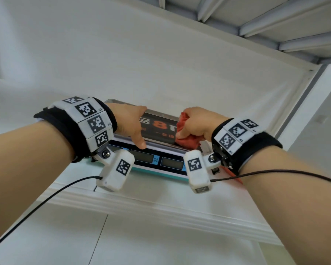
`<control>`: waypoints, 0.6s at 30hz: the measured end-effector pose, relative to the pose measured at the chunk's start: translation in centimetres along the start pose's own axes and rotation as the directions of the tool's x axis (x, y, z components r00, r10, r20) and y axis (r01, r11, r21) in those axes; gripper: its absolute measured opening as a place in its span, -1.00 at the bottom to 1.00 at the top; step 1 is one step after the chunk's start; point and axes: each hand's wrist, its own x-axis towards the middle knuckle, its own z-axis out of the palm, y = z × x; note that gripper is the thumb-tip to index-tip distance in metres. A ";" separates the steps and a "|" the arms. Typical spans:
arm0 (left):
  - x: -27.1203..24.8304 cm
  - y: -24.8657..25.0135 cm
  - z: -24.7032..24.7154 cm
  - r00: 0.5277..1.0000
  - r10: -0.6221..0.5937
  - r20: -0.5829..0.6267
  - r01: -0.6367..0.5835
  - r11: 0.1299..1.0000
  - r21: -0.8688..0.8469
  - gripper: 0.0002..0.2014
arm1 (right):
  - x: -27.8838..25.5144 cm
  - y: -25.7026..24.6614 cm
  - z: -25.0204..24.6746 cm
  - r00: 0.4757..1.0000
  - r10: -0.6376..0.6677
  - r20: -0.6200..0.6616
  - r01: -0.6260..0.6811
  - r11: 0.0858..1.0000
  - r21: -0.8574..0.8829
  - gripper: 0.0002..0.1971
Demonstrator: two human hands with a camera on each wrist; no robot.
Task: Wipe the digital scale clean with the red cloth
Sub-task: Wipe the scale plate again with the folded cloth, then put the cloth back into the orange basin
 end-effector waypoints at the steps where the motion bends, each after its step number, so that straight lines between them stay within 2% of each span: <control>1: 0.0 -0.2 0.0 1.000 -0.005 0.001 0.005 1.000 -0.002 0.12 | -0.1 -0.5 0.4 1.000 -0.008 0.011 0.008 0.999 -0.042 -0.68; 3: -0.1 -0.5 0.0 1.000 -0.008 0.004 0.008 1.000 -0.022 0.10 | -0.1 -1.7 1.2 0.998 -0.057 0.030 0.058 0.998 -0.033 -0.67; 6: 0.1 -0.6 0.0 1.000 -0.018 -0.016 0.017 1.000 -0.017 0.12 | 0.1 -3.2 2.5 0.988 -0.155 0.016 0.150 0.973 0.173 -0.69; 8: 0.1 -0.7 -0.1 0.998 -0.030 -0.053 0.032 0.999 0.032 0.11 | 0.3 -4.0 3.6 0.978 -0.209 -0.018 0.207 0.946 0.249 -0.66; 11: 0.2 -1.9 -0.5 0.996 -0.067 -0.058 0.070 0.996 0.052 0.13 | 0.9 -5.5 4.9 0.961 -0.275 -0.040 0.275 0.921 0.274 -0.64; 15: -0.3 -4.3 -1.0 0.986 -0.144 -0.081 0.152 0.984 0.094 0.24 | 2.0 -7.9 5.8 0.935 -0.354 0.008 0.342 0.909 0.237 -0.64; 18: -1.2 -5.7 -1.2 0.964 -0.220 -0.151 0.233 0.970 0.070 0.18 | 2.9 -10.0 6.8 0.921 -0.388 0.016 0.374 0.897 0.236 -0.60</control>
